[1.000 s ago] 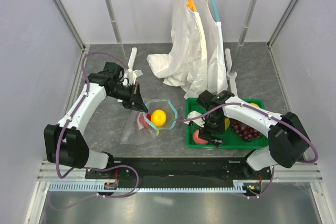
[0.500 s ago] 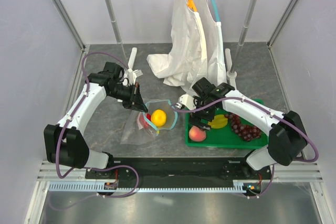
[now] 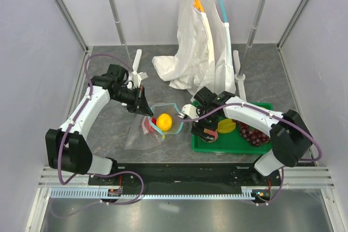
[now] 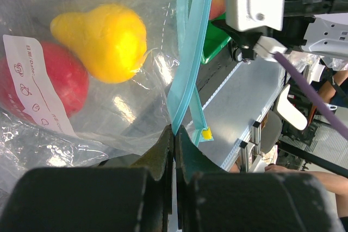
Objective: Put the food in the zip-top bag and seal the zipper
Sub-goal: Pick up the fake fruit from the bin, then place the fake fruit in the zipper food storage bag.
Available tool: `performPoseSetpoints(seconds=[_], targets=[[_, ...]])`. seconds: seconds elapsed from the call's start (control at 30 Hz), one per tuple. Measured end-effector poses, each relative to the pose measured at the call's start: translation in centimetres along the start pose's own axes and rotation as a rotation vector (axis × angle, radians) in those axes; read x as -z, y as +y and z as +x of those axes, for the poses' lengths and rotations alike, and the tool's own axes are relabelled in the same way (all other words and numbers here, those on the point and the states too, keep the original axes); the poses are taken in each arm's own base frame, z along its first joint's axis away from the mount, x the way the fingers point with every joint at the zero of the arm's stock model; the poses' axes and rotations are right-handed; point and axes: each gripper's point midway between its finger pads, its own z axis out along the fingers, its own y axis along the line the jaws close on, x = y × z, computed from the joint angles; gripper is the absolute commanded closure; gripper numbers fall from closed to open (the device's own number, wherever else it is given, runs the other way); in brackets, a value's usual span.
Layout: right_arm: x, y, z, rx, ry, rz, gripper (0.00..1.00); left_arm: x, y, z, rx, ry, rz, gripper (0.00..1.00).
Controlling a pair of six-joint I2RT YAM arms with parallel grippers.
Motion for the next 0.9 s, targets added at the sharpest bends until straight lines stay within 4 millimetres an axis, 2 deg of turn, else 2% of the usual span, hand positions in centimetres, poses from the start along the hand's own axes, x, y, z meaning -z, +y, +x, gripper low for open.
performPoseSetpoints(seconds=[0.17,0.27,0.3,0.47,0.57,0.63,0.83,0.9], targets=[[-1.7,0.1,2.2,-0.012,0.067,0.004,0.02,0.0,0.0,0.0,0.000,0.000,0.000,0.98],[-2.1,0.2,2.8,-0.014,0.079,0.003,0.17,0.0,0.0,0.0,0.000,0.000,0.000,0.98],[-2.1,0.1,2.7,-0.018,0.078,0.006,0.27,0.0,0.0,0.0,0.000,0.000,0.000,0.98],[-1.7,0.1,2.0,-0.036,0.061,0.005,0.46,0.0,0.0,0.0,0.001,0.001,0.000,0.98],[-0.4,0.2,0.4,-0.034,0.022,0.009,0.55,0.0,0.0,0.0,0.001,0.001,0.000,0.98],[0.9,0.7,-1.0,-0.019,-0.020,0.003,0.56,0.0,0.0,0.0,0.001,0.001,0.000,0.98],[5.9,4.1,-7.7,0.072,-0.225,-0.037,0.56,0.0,0.0,0.0,0.001,0.001,0.000,0.98],[7.0,4.6,-9.8,0.081,-0.290,-0.037,0.56,0.0,0.0,0.0,0.001,0.001,0.000,0.98]])
